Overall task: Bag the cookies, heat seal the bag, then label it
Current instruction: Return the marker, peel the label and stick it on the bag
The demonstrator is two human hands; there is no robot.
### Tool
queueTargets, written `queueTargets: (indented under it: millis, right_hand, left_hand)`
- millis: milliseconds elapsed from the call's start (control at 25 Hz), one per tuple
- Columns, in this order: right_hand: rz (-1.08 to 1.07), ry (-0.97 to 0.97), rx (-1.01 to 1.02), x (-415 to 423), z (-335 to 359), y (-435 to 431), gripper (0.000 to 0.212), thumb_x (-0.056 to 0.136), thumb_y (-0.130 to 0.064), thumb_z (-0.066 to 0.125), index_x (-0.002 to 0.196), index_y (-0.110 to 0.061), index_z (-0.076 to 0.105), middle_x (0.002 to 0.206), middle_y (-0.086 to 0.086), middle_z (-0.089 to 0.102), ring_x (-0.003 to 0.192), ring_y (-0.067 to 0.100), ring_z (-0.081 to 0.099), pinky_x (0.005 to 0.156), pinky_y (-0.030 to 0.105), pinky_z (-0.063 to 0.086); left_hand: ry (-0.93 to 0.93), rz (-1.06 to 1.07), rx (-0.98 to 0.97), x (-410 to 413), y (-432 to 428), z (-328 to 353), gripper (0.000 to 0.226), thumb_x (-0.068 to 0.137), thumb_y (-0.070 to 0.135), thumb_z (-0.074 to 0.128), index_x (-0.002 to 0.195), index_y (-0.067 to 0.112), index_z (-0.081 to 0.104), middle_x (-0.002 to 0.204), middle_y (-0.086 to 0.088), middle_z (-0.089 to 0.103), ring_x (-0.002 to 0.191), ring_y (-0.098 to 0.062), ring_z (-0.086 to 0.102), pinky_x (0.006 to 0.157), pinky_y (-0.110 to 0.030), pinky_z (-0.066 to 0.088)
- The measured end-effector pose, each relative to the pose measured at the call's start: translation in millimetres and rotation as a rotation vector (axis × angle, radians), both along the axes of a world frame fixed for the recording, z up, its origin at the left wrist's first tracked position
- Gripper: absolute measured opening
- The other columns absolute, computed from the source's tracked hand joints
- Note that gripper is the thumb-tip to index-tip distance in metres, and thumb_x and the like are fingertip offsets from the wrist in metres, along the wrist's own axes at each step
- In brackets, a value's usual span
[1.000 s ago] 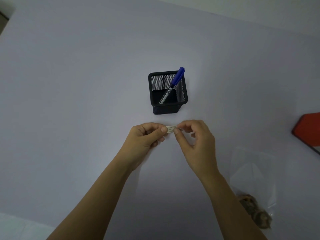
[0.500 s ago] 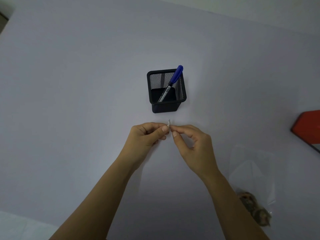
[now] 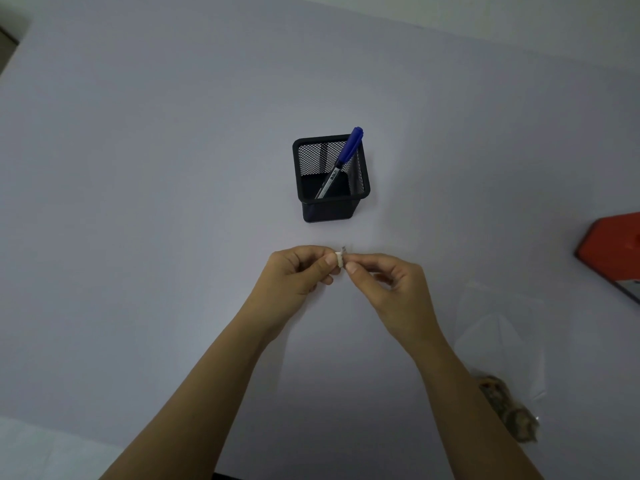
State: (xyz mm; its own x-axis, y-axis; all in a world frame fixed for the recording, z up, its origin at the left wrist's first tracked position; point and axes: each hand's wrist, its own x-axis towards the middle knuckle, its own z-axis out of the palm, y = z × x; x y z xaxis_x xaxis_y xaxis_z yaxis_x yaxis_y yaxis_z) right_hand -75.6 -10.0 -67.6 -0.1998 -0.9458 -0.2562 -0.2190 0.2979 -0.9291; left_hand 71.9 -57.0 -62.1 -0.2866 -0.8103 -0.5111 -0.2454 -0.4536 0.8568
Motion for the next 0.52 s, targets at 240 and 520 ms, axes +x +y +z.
queueTargets:
  millis: [240,520]
  right_hand:
    - [-0.012,-0.026,0.041,1.4,3.7,4.4,0.015,0.080,-0.025,0.070,0.086,-0.038,0.070,0.082,-0.024,0.071,0.086,0.001,0.065,0.085,0.031,0.050]
    - [-0.060,-0.041,0.072,1.1,4.5,7.8,0.010,0.078,-0.028,0.072,0.084,-0.036,0.072,0.082,-0.020,0.073,0.082,0.001,0.066,0.086,0.037,0.052]
  left_hand:
    - [-0.004,-0.013,-0.035,1.3,3.6,1.6,0.015,0.089,0.022,0.058,0.089,0.014,0.071,0.059,0.018,0.064,0.058,0.005,0.055,0.058,-0.006,0.043]
    - [-0.002,-0.020,-0.031,-0.5,6.5,2.8,0.013,0.088,0.022,0.060,0.087,0.017,0.072,0.061,0.016,0.065,0.059,0.005,0.055,0.057,-0.007,0.043]
